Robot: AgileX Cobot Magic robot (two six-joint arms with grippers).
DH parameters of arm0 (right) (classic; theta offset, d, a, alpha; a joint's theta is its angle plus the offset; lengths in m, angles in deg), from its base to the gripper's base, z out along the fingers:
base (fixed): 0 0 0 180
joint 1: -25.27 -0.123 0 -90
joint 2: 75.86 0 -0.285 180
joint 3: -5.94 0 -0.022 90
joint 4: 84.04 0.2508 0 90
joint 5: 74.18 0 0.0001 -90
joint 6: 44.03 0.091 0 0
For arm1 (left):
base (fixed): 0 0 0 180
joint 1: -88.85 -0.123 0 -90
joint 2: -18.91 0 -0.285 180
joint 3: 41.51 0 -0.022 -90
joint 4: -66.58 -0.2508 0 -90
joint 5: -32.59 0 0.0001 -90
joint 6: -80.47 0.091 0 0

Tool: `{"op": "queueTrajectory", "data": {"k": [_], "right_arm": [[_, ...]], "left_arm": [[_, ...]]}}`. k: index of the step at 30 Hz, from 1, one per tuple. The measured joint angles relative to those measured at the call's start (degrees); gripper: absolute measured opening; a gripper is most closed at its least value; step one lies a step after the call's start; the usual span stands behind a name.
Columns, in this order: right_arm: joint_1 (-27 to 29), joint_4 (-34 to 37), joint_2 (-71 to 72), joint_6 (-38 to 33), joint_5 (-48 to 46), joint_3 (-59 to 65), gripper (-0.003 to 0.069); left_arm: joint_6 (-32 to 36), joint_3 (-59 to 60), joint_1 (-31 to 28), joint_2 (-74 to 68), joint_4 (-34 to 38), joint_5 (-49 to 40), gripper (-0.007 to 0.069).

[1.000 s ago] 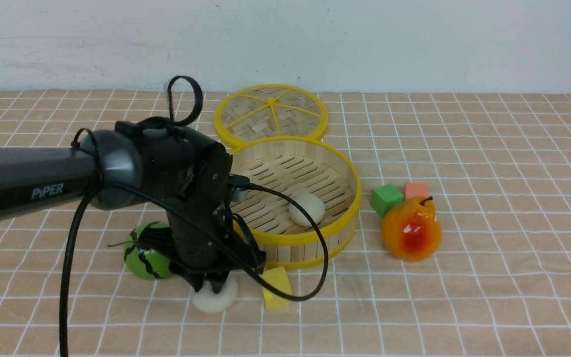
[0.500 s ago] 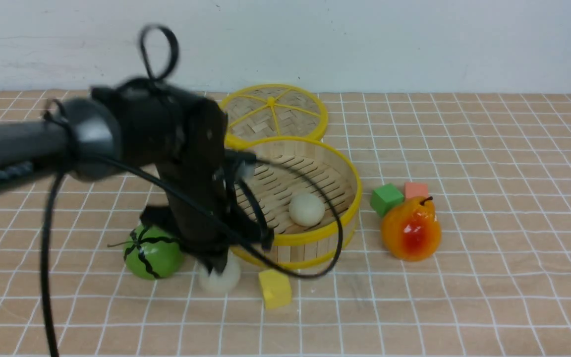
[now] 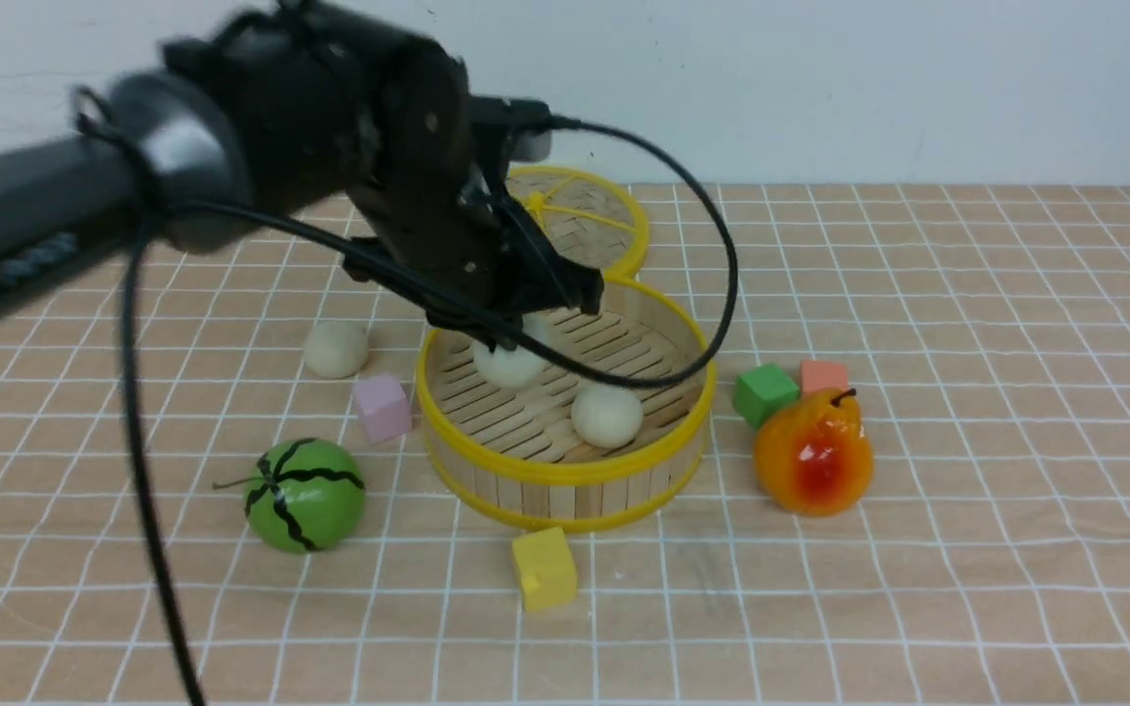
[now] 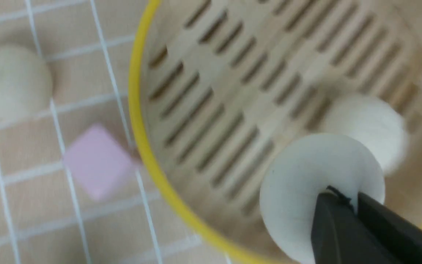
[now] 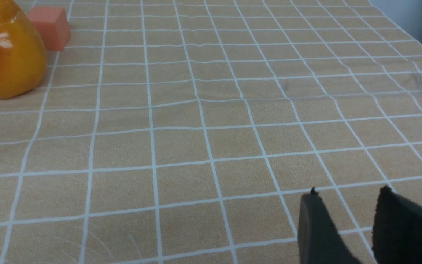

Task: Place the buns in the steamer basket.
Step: Use the left arm to put the steamed stuffed bun into the steamer

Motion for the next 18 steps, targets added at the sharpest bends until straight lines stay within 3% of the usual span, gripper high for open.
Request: {"op": "queueTrajectory", "data": {"k": [13, 18], "right_arm": [[0.00, 0.00, 0.00, 0.00, 0.00, 0.00, 0.0241], [0.00, 0.00, 0.00, 0.00, 0.00, 0.00, 0.0241]], "left_arm": [[-7.42, -0.04, 0.00, -7.79, -5.59, 2.40, 0.0037], [-7.68, -0.11, 0.29, -7.79, -5.64, 2.04, 0.0169]]}}
